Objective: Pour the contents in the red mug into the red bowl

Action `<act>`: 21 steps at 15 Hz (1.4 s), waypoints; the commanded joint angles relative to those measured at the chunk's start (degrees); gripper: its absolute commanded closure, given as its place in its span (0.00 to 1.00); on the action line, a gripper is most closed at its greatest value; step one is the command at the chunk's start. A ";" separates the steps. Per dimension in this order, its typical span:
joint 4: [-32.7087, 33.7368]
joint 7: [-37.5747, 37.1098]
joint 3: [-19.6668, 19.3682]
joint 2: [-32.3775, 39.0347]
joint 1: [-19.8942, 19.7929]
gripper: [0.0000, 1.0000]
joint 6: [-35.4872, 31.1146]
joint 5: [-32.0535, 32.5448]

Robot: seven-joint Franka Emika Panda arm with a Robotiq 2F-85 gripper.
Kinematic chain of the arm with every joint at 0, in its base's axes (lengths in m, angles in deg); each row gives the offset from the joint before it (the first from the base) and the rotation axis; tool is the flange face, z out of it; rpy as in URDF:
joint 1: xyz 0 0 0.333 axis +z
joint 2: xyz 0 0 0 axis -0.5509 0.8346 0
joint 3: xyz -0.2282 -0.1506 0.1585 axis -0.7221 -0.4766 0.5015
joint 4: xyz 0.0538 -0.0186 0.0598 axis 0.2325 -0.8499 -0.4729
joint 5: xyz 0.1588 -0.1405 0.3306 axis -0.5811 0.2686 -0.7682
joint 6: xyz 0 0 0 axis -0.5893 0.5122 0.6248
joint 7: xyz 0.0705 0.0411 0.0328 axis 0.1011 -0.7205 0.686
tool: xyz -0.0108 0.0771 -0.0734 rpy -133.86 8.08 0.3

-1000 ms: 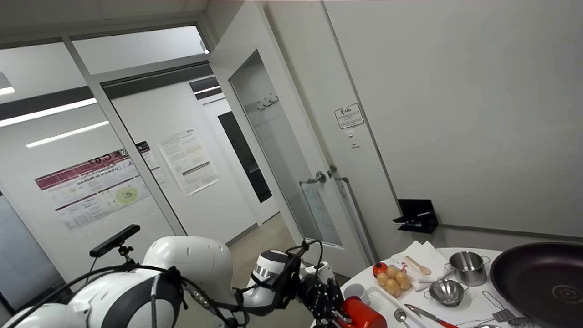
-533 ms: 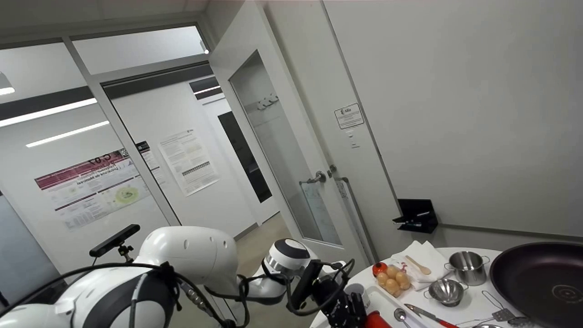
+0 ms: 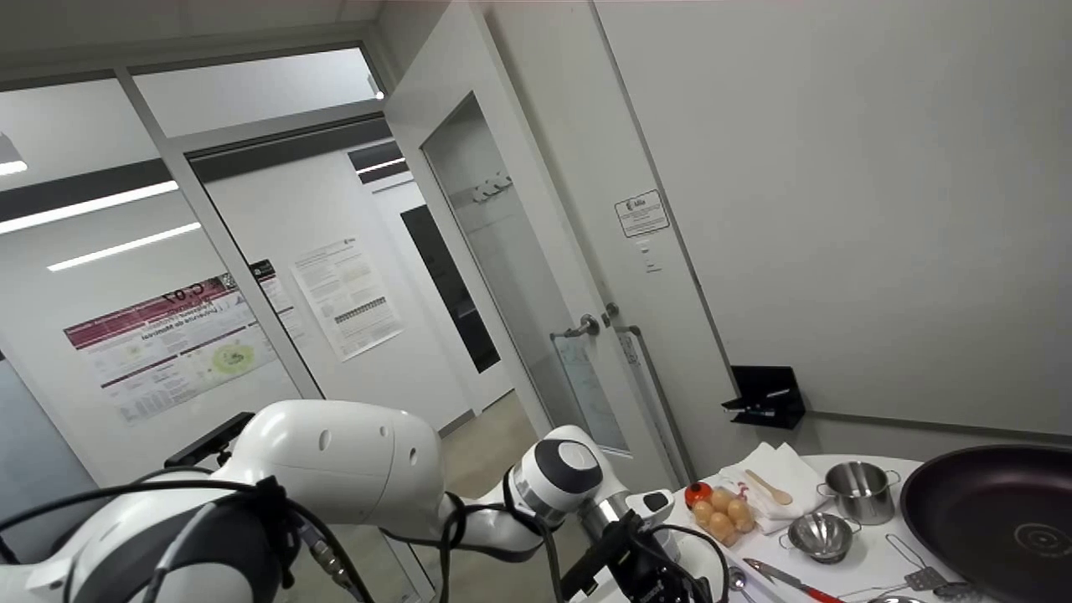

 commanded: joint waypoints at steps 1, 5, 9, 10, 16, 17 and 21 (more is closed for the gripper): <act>-4.92 1.45 -1.88 -3.67 -1.96 0.96 -6.77 -6.09; -7.48 2.56 -3.58 -5.05 -3.54 0.96 -16.62 -10.16; -10.08 2.98 -5.56 -6.57 -4.02 0.96 -26.98 -12.12; -10.50 3.51 -5.84 -6.76 -4.28 0.96 -29.02 -13.09; -11.79 10.67 -6.46 -6.48 -5.60 0.96 -37.04 -20.43; -11.81 12.09 -6.50 -6.17 -5.74 0.96 -37.48 -21.90; -10.17 17.08 -7.34 -4.56 -5.54 0.96 -35.15 -27.12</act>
